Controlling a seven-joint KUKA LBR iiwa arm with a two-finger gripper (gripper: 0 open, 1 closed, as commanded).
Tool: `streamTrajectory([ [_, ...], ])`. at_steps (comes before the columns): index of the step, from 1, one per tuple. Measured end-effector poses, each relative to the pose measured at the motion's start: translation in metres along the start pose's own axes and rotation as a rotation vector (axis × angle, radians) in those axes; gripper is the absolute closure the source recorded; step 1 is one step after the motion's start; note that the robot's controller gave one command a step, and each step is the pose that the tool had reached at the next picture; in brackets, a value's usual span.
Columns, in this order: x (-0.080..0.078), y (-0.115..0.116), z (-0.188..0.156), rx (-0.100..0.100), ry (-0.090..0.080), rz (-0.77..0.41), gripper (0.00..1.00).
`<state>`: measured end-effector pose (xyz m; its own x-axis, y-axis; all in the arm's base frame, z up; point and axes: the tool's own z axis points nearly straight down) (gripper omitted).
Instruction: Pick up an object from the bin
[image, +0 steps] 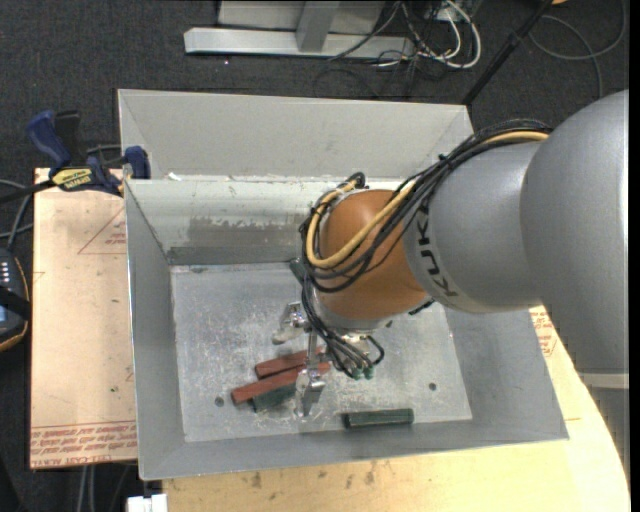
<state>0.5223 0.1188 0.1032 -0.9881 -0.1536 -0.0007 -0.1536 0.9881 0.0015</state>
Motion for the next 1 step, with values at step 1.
streamTrajectory([
  [1,0.0000,0.0000,0.0000,0.000,0.000,0.000,0.00],
])
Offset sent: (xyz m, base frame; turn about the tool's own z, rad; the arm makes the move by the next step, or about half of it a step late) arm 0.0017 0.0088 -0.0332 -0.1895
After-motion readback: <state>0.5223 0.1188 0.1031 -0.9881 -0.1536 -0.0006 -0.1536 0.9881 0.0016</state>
